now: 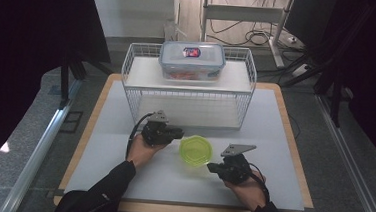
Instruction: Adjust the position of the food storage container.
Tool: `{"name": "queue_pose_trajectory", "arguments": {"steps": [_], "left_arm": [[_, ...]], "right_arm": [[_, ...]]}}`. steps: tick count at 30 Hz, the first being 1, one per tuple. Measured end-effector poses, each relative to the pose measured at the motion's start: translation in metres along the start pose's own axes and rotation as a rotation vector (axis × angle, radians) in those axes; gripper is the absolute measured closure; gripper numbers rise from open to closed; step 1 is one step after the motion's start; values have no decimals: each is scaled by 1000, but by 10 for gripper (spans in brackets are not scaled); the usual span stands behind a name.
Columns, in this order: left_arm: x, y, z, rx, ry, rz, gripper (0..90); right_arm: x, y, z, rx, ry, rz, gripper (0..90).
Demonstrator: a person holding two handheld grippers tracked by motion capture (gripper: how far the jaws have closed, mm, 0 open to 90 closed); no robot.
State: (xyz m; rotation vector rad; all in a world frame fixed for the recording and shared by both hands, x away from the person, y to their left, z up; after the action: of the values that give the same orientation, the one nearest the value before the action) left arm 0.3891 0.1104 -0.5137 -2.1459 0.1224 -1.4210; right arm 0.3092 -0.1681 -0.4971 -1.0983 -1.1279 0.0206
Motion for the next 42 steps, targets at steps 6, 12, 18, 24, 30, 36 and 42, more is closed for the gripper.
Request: {"name": "queue_pose_trajectory", "arguments": {"steps": [6,12,18,24,30,36,42], "left_arm": [[-1,-1,-5,-13,-13,15,798],[-5,-4,-17,-26,-21,44,798],[-8,-7,-23,-56,-37,45,795],[-10,-8,-31,-74,-29,62,784],[-11,-9,-34,-106,-49,46,781],[-12,-8,-40,-130,-53,48,780],[-13,-6,-47,-143,-60,51,766]], "right_arm": [[0,0,-5,-23,12,0,896],[4,5,-13,-45,34,-3,898],[5,7,-20,-61,52,1,898],[3,11,-31,-85,73,8,897],[5,18,-40,-96,90,10,896],[9,25,-48,-105,102,4,895],[16,37,-56,-121,96,8,895]]}}
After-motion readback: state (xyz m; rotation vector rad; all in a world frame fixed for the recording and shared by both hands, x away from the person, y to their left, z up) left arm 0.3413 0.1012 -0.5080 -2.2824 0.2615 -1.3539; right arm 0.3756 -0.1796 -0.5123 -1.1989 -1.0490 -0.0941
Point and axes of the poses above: each handheld gripper's, and its own axes: y roughly forward along the jaws, x roughly out of its top, z roughly to its left, the point moved 1 cm from there along y, roughly forward along the jaws, and after that the axes turned 12 degrees about -x, right-handed, at the moved point
